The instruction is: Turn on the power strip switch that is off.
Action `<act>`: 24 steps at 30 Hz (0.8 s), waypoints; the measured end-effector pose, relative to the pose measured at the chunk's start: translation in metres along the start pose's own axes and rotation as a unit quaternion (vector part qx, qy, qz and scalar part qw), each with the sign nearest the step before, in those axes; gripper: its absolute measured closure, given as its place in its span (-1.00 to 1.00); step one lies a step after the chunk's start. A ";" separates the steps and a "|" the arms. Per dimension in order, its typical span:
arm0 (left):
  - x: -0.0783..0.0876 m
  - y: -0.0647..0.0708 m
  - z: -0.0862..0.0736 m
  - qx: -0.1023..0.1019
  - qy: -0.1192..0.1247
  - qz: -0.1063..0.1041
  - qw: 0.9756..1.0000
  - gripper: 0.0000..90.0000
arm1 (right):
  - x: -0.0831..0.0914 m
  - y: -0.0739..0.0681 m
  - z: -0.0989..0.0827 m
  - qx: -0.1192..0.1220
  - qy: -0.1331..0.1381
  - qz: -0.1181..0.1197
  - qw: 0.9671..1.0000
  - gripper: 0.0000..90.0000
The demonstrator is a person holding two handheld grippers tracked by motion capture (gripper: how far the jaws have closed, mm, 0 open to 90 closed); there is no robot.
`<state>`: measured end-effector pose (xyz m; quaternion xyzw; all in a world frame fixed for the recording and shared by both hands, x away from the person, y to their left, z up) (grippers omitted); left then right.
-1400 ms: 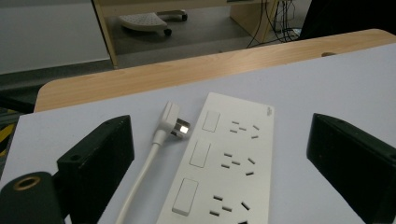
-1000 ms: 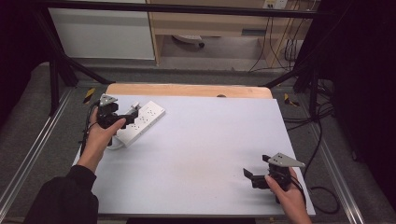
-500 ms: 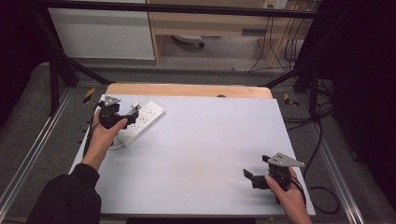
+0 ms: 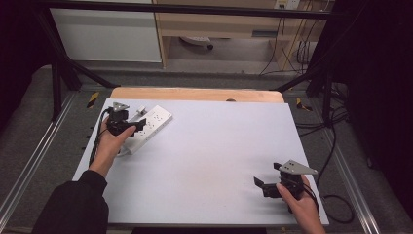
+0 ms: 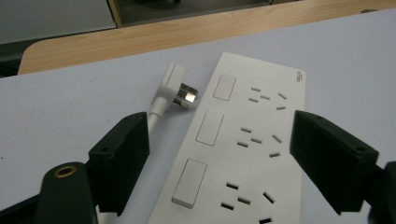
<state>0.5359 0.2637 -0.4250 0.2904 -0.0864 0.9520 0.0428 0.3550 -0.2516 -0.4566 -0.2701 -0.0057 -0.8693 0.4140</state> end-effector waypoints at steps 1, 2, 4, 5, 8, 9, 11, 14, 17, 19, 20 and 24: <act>0.000 0.000 0.000 -0.001 -0.001 0.000 1.000 -0.44 | 0.000 0.000 0.000 0.000 0.001 0.000 1.000 -0.94; -0.001 0.000 -0.001 -0.002 -0.003 0.000 1.000 -0.33 | 0.000 0.000 0.000 0.001 0.001 -0.001 1.000 -0.94; -0.002 0.000 -0.002 -0.005 -0.007 0.000 1.000 -0.15 | 0.000 0.000 0.000 0.002 0.000 -0.001 1.000 -0.94; -0.003 0.000 -0.003 -0.005 -0.011 0.001 1.000 -0.15 | 0.000 0.000 0.000 0.002 0.000 -0.001 1.000 -0.94; -0.006 -0.001 -0.006 0.000 -0.021 -0.005 1.000 0.07 | -0.001 0.000 0.000 0.002 0.000 0.000 1.000 -0.94; -0.007 -0.001 -0.006 0.002 -0.023 -0.004 1.000 0.13 | 0.000 0.000 0.000 0.001 0.000 0.000 1.000 -0.94; -0.009 -0.002 -0.008 0.001 -0.026 -0.004 1.000 0.18 | 0.000 0.000 0.000 0.000 0.000 0.000 1.000 -0.94; -0.011 -0.003 -0.011 0.000 -0.031 -0.005 0.999 0.32 | 0.000 0.001 0.000 0.000 0.000 0.000 1.000 -0.94; -0.012 -0.004 -0.012 0.001 -0.034 -0.004 0.999 0.52 | 0.000 0.001 0.000 0.001 0.000 0.000 1.000 -0.94; -0.012 -0.005 -0.013 -0.001 -0.031 -0.003 1.000 0.62 | -0.001 0.001 0.000 0.001 -0.001 0.000 1.000 -0.94; -0.012 -0.005 -0.013 -0.001 -0.030 -0.003 1.000 0.65 | -0.001 0.001 0.000 0.001 -0.001 0.000 1.000 -0.94; -0.012 -0.005 -0.013 -0.004 -0.028 -0.005 1.000 0.77 | -0.001 0.001 -0.001 0.001 -0.001 0.000 1.000 -0.94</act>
Point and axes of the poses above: each handheld gripper's, and its own axes: x roughly backward along the jaws, z roughly out of its top, y roughly to its right, the point moved 3 cm from there along -x, roughly forward along the jaws, and after that the axes turned 15 degrees about z, right-handed, at the moved point
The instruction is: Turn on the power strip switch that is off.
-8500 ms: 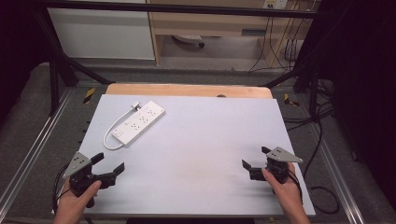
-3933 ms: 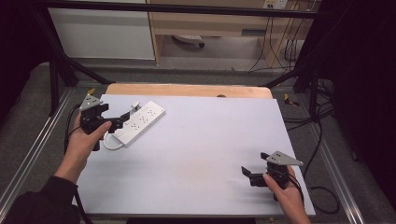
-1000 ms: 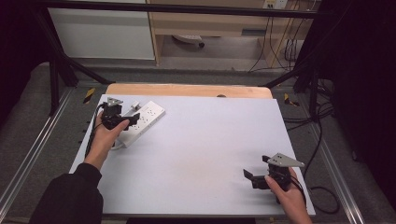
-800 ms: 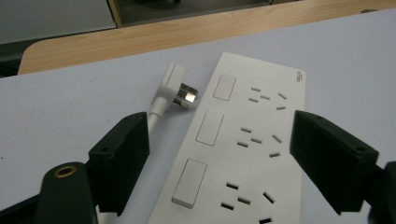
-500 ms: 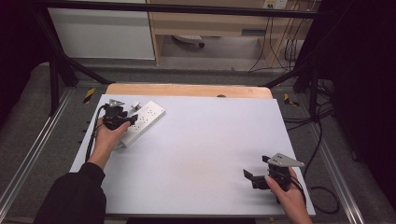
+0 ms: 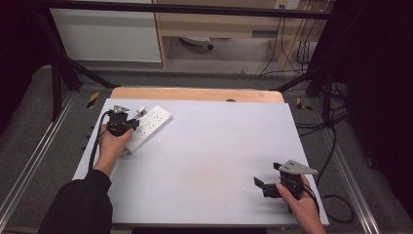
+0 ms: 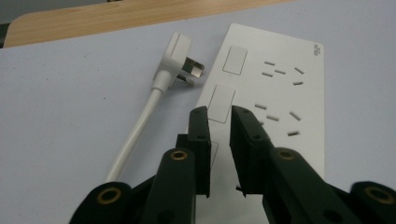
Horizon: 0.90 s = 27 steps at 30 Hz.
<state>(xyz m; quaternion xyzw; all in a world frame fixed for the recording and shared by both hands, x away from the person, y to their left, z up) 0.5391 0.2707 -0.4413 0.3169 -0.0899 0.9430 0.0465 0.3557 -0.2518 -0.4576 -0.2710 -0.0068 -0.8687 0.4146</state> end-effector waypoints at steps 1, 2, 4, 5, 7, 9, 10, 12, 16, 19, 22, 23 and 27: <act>0.000 0.000 0.000 0.000 0.000 -0.001 1.000 0.80 | 0.000 0.000 0.000 0.000 0.000 0.000 1.000 -0.94; 0.000 0.000 0.000 -0.002 -0.001 -0.002 1.000 0.84 | 0.000 0.000 0.000 0.001 0.000 0.000 1.000 -0.94; 0.001 -0.001 -0.001 -0.004 -0.001 -0.002 1.000 0.90 | 0.000 0.000 0.000 0.000 -0.001 0.000 1.000 -0.94; 0.001 -0.001 -0.001 -0.003 -0.002 -0.004 1.000 0.95 | 0.000 0.000 0.000 0.001 0.000 0.000 1.000 -0.94; 0.001 -0.002 -0.001 -0.005 -0.003 -0.004 1.000 0.97 | 0.000 0.000 0.000 0.000 0.000 0.001 1.000 -0.94; 0.001 -0.002 -0.002 -0.005 -0.005 -0.004 1.000 1.00 | 0.000 0.000 0.000 -0.001 0.000 0.000 1.000 -0.94; 0.001 -0.003 -0.002 -0.004 -0.005 -0.004 1.000 1.00 | 0.000 0.000 0.000 -0.001 0.000 0.001 1.000 -0.94; 0.001 -0.003 -0.002 -0.005 -0.005 -0.002 1.000 1.00 | 0.000 0.000 0.000 0.000 -0.001 0.000 1.000 -0.94; 0.002 -0.005 -0.003 -0.006 -0.008 0.001 1.000 1.00 | 0.000 0.000 0.000 0.000 0.000 0.000 1.000 -0.94; 0.001 -0.006 -0.005 -0.001 -0.007 0.003 1.000 1.00 | 0.001 0.000 0.000 0.000 0.000 0.000 1.000 -0.94; 0.000 -0.007 -0.009 0.001 -0.011 0.005 1.000 1.00 | 0.001 0.001 0.000 0.000 0.000 0.000 1.000 -0.94; -0.001 -0.008 -0.010 0.003 -0.011 0.005 1.000 1.00 | 0.000 0.000 0.000 0.000 0.000 0.000 1.000 -0.94; 0.000 -0.010 -0.011 0.003 -0.009 0.004 1.000 1.00 | 0.000 0.000 0.000 0.000 0.000 0.001 1.000 -0.94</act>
Point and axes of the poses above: each handheld gripper's, and its own axes: x roughly backward along the jaws, z roughly out of its top, y roughly to its right, the point moved 3 cm from there along -x, roughly forward along the jaws, and after that the axes turned 15 degrees about z, right-handed, at the moved point
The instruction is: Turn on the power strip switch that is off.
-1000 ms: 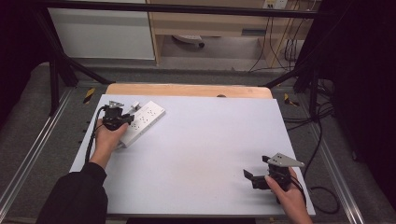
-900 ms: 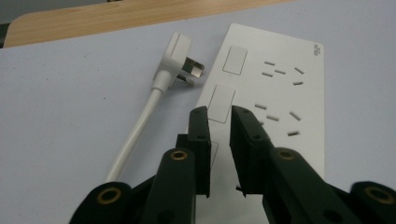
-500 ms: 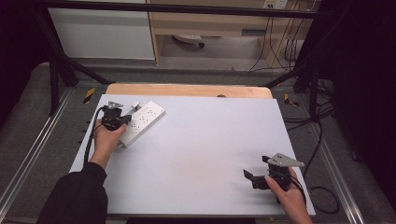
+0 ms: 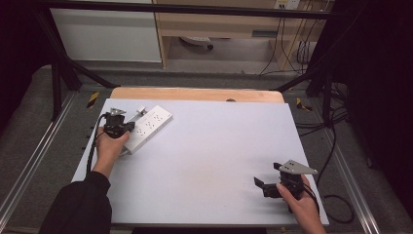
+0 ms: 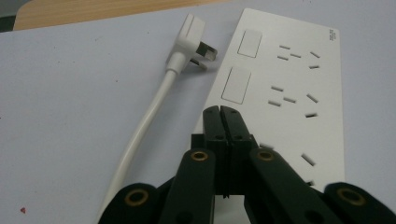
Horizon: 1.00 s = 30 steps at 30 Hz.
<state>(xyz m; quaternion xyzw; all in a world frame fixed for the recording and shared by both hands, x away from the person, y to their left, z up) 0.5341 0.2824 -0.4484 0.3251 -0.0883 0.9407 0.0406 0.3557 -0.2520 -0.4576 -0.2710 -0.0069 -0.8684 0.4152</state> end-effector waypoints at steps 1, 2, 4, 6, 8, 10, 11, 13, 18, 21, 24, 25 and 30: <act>0.000 0.000 0.000 -0.001 0.000 0.001 1.000 1.00 | 0.000 0.000 0.000 0.000 0.000 0.000 1.000 -0.94; 0.000 -0.001 0.000 -0.001 0.000 0.000 1.000 1.00 | 0.000 0.000 0.000 0.000 0.000 0.000 1.000 -0.94; 0.001 -0.002 0.000 -0.002 0.000 0.002 1.000 1.00 | 0.000 0.000 0.000 0.000 0.000 0.000 1.000 -0.94; 0.001 -0.002 -0.001 -0.001 0.000 0.001 1.000 1.00 | 0.000 0.000 0.000 0.000 -0.001 0.000 1.000 -0.94; 0.001 -0.002 -0.001 -0.003 0.001 0.000 1.000 1.00 | 0.000 0.000 0.000 0.000 -0.001 0.000 1.000 -0.94; 0.002 -0.001 -0.002 -0.007 0.001 -0.001 1.000 1.00 | 0.000 0.000 0.000 0.000 -0.001 0.000 1.000 -0.94; 0.003 -0.001 -0.002 -0.007 0.000 -0.002 1.000 1.00 | 0.000 0.000 0.000 0.000 -0.001 0.000 1.000 -0.94; 0.003 -0.001 -0.002 -0.006 -0.001 -0.003 1.000 1.00 | 0.000 0.000 0.000 0.000 -0.002 0.001 1.000 -0.94; 0.003 -0.001 -0.002 -0.003 -0.001 -0.004 1.000 1.00 | -0.001 0.000 0.000 0.000 -0.003 0.001 1.000 -0.94; 0.003 -0.001 -0.002 -0.006 -0.001 -0.003 1.000 1.00 | 0.000 0.000 0.000 0.000 -0.003 0.001 1.000 -0.94; 0.003 -0.001 -0.002 -0.010 -0.001 -0.002 1.000 1.00 | 0.000 0.000 0.000 -0.001 -0.003 0.001 1.000 -0.94; 0.003 -0.001 -0.002 -0.011 -0.001 -0.002 1.000 1.00 | -0.001 0.000 0.000 0.000 -0.003 0.001 1.000 -0.94; 0.003 -0.001 -0.002 -0.014 -0.001 -0.004 1.000 1.00 | -0.002 0.000 -0.001 0.000 -0.005 0.002 1.000 -0.94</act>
Point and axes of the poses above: each handheld gripper's, and its own axes: x roughly backward along the jaws, z roughly out of its top, y roughly to its right, the point moved 3 cm from there along -x, roughly forward along the jaws, and after that the axes turned 15 degrees about z, right-handed, at the moved point
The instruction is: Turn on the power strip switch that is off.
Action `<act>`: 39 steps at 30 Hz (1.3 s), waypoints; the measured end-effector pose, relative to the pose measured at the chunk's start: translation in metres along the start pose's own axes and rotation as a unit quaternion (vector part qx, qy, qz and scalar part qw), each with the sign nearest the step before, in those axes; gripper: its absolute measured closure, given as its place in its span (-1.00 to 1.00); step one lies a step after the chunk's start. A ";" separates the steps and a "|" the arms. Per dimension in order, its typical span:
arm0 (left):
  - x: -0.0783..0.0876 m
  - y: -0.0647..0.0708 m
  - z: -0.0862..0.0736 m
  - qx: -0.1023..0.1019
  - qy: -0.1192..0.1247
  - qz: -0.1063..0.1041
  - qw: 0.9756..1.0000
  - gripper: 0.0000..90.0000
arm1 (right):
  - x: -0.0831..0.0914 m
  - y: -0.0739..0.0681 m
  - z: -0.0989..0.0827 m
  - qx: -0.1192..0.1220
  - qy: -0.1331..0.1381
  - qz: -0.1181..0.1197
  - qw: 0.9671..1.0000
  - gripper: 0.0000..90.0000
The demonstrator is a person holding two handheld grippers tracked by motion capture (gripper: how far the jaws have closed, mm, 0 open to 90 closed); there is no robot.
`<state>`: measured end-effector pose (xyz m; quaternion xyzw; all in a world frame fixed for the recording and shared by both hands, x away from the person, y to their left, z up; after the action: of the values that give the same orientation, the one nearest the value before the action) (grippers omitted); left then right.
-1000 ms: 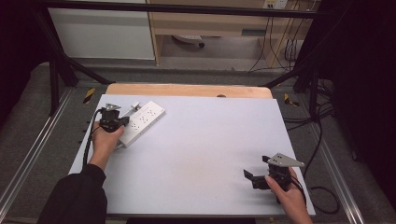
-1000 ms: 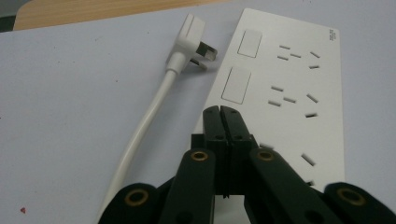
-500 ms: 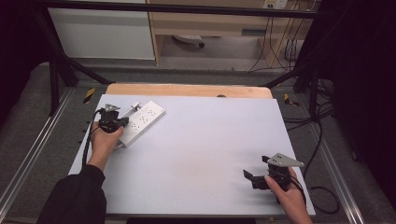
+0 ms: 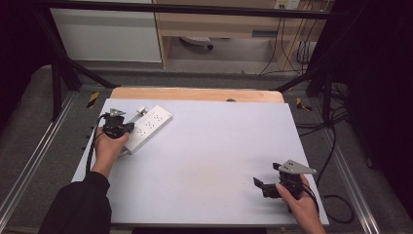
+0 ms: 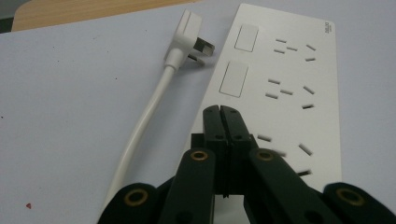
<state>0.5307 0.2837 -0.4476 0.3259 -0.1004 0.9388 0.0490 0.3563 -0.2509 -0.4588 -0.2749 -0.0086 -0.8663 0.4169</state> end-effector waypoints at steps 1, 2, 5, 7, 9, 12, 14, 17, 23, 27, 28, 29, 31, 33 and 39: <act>0.000 0.000 0.000 0.001 0.000 -0.001 1.000 1.00 | 0.000 0.000 0.000 -0.001 0.000 0.000 1.000 -0.94; 0.000 0.000 0.000 0.000 0.000 -0.001 1.000 1.00 | 0.000 0.000 0.000 -0.001 0.000 0.001 1.000 -0.94; 0.000 0.000 0.000 0.002 -0.002 -0.002 1.000 1.00 | 0.000 0.000 0.000 -0.002 0.000 0.001 1.000 -0.94; 0.000 0.000 0.000 0.004 -0.002 -0.002 1.000 1.00 | -0.001 0.000 0.000 -0.002 0.000 0.001 1.000 -0.94; 0.000 0.000 0.000 0.004 -0.002 -0.002 1.000 1.00 | 0.000 0.000 0.000 -0.002 0.000 0.001 1.000 -0.94; 0.001 0.000 0.000 0.003 -0.004 -0.001 1.000 1.00 | 0.000 0.000 0.000 -0.001 0.000 0.001 1.000 -0.94; 0.001 0.000 -0.001 0.002 -0.014 0.003 1.000 1.00 | 0.000 0.000 0.000 -0.001 0.000 0.001 1.000 -0.94; 0.001 -0.001 -0.002 0.003 -0.009 0.002 1.000 1.00 | 0.000 0.000 0.000 -0.001 -0.002 0.002 1.000 -0.94; 0.001 -0.001 -0.004 0.001 0.002 -0.001 1.000 1.00 | -0.001 0.000 0.000 -0.001 -0.002 0.002 1.000 -0.94; 0.000 -0.002 -0.006 0.013 0.011 -0.006 1.000 1.00 | -0.001 0.000 0.000 -0.001 -0.002 0.002 1.000 -0.94; 0.000 -0.003 -0.006 0.012 0.012 -0.006 1.000 1.00 | 0.000 0.000 0.000 -0.001 -0.002 0.002 1.000 -0.94; 0.000 -0.003 -0.006 0.012 0.012 -0.007 1.000 1.00 | -0.001 0.001 -0.001 -0.003 -0.003 0.001 1.000 -0.94; 0.000 -0.002 -0.006 0.012 0.013 -0.006 1.000 1.00 | -0.001 0.001 0.000 -0.003 -0.003 0.002 1.000 -0.94; 0.000 -0.002 -0.005 0.011 0.018 -0.004 1.000 1.00 | 0.000 0.001 0.000 -0.003 -0.001 0.001 1.000 -0.94; -0.001 0.000 -0.001 0.027 0.032 -0.011 0.999 1.00 | -0.001 0.001 0.000 -0.004 -0.002 0.001 1.000 -0.94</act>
<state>0.5305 0.2842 -0.4489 0.2977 -0.0700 0.9506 0.0535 0.3571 -0.2513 -0.4597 -0.2778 -0.0060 -0.8656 0.4167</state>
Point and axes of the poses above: each handheld gripper's, and its own axes: x roughly backward along the jaws, z roughly out of its top, y roughly to its right, the point moved 3 cm from there along -x, roughly forward along the jaws, and after that the axes turned 15 degrees about z, right-handed, at the moved point
